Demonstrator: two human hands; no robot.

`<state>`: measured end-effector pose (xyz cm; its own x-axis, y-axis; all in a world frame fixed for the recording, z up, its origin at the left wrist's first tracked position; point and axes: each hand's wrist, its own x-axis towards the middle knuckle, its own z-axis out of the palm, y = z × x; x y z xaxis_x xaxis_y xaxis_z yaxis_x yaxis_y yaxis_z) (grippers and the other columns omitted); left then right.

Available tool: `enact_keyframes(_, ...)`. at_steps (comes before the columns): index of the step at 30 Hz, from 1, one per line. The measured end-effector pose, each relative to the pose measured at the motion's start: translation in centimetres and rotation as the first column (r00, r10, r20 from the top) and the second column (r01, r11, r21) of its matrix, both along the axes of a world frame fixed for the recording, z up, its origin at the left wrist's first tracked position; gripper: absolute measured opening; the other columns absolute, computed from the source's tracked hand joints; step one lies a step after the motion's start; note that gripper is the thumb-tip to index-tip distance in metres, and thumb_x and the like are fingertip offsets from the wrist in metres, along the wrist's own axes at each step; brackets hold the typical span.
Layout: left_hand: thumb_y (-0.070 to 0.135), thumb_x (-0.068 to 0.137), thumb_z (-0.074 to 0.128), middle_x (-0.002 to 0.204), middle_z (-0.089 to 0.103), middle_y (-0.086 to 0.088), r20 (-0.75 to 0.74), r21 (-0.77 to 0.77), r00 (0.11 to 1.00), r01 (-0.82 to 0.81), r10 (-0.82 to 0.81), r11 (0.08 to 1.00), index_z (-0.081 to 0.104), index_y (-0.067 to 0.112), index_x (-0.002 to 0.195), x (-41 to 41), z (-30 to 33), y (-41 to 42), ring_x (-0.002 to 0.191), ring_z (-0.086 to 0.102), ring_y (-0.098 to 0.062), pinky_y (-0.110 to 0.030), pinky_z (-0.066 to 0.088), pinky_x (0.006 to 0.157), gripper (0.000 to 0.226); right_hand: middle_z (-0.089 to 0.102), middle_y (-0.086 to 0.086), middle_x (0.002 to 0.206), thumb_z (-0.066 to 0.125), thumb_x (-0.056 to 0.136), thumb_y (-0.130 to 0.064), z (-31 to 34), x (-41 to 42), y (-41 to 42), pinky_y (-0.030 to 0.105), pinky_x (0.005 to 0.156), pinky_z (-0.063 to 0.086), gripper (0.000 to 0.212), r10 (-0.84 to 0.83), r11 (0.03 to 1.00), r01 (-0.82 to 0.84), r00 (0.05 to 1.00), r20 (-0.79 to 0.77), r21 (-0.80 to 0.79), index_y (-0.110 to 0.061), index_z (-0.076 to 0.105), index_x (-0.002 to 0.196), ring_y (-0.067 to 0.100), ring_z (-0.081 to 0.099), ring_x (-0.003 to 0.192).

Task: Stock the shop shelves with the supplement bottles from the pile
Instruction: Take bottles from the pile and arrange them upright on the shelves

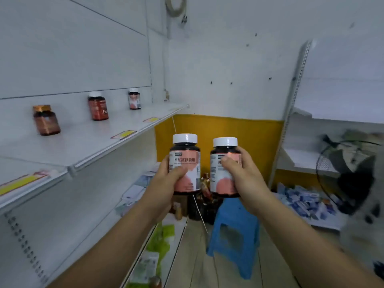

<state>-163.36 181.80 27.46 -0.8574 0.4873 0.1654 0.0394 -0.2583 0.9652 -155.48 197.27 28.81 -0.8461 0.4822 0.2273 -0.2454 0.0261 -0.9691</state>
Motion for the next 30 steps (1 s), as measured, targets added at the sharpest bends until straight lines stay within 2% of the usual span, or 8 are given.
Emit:
enact_keyframes(2,0.003,0.091,0.048,0.102,0.068,-0.006,-0.019,0.046,0.999,-0.043,0.044,0.998,0.053,0.022,0.109,-4.0,1.3,3.4,0.087,0.067,-0.019,-0.034,0.057,0.073,0.027,0.068,0.004,0.103,0.063,0.089,-0.024,1.1,-4.7,3.8,0.04,0.074,0.059,0.025,0.024,0.999,-0.023,1.0,-0.015,0.041,-0.037,0.05,0.107,0.021,0.071,0.085)
enact_keyframes(7,0.002,0.087,0.056,0.102,0.069,-0.004,-0.054,0.034,0.972,-0.227,0.229,0.973,0.053,0.026,0.111,-14.1,5.0,9.5,0.091,0.068,-0.023,-0.042,0.055,0.081,0.034,0.066,0.0,0.101,0.065,0.088,-0.02,5.1,-17.0,11.1,0.035,0.071,0.058,0.033,0.12,0.983,-0.115,0.993,-0.024,0.146,-0.033,0.047,0.112,0.018,0.069,0.085)
enact_keyframes(10,0.003,0.08,0.064,0.107,0.063,-0.005,-0.096,-0.037,0.925,-0.372,0.367,0.928,0.042,0.026,0.118,-19.6,7.6,11.5,0.097,0.064,-0.025,-0.044,0.052,0.089,0.05,0.065,-0.003,0.104,0.066,0.086,-0.018,7.4,-24.5,13.2,0.035,0.075,0.056,0.04,0.208,0.965,-0.196,0.977,-0.056,0.172,-0.031,0.046,0.118,0.017,0.067,0.089)
enact_keyframes(16,0.009,0.077,0.072,0.1,0.059,0.0,-0.215,-0.126,0.822,-0.559,0.527,0.819,0.032,0.021,0.121,-30.4,12.1,13.2,0.08,0.061,-0.013,-0.029,0.049,0.06,0.061,0.062,0.002,0.109,0.064,0.085,-0.015,10.1,-39.6,14.9,0.042,0.083,0.055,0.038,0.36,0.926,-0.342,0.928,-0.094,0.162,-0.027,0.046,0.116,0.023,0.066,0.094)
enact_keyframes(20,0.01,0.071,0.078,0.111,0.058,-0.006,-0.276,-0.3,0.765,-0.644,0.582,0.704,0.032,0.022,0.117,-37.8,12.2,11.8,0.096,0.062,-0.023,-0.043,0.055,0.08,0.065,0.061,0.001,0.107,0.066,0.082,-0.015,10.6,-48.1,15.3,0.036,0.075,0.055,0.041,0.426,0.887,-0.401,0.902,-0.07,0.229,-0.024,0.047,0.118,0.02,0.065,0.093)
enact_keyframes(23,0.006,0.072,0.077,0.111,0.058,-0.009,-0.254,-0.351,0.758,-0.651,0.601,0.673,0.033,0.019,0.12,-42.0,11.8,11.2,0.096,0.062,-0.025,-0.043,0.055,0.076,0.066,0.062,0.0,0.103,0.069,0.079,-0.015,10.5,-54.1,15.7,0.034,0.078,0.055,0.042,0.468,0.861,-0.443,0.882,-0.049,0.25,-0.022,0.05,0.116,0.017,0.065,0.09)
enact_keyframes(27,0.009,0.072,0.079,0.108,0.057,-0.006,-0.241,-0.412,0.716,-0.687,0.656,0.599,0.033,0.021,0.118,-46.0,10.9,11.6,0.098,0.06,-0.023,-0.045,0.053,0.086,0.067,0.062,0.001,0.105,0.071,0.079,-0.015,10.2,-61.4,16.3,0.028,0.073,0.052,0.042,0.538,0.79,-0.516,0.842,0.029,0.33,-0.021,0.048,0.114,0.014,0.064,0.089)
enact_keyframes(30,0.01,0.073,0.078,0.101,0.055,0.003,-0.251,-0.421,0.678,-0.719,0.691,0.553,0.033,0.023,0.117,-47.9,10.1,12.2,0.089,0.056,-0.013,-0.034,0.049,0.075,0.064,0.062,0.003,0.108,0.072,0.077,-0.017,9.9,-66.7,16.1,0.03,0.073,0.054,0.047,0.573,0.741,-0.56,0.815,0.087,0.369,-0.017,0.049,0.118,0.016,0.065,0.091)
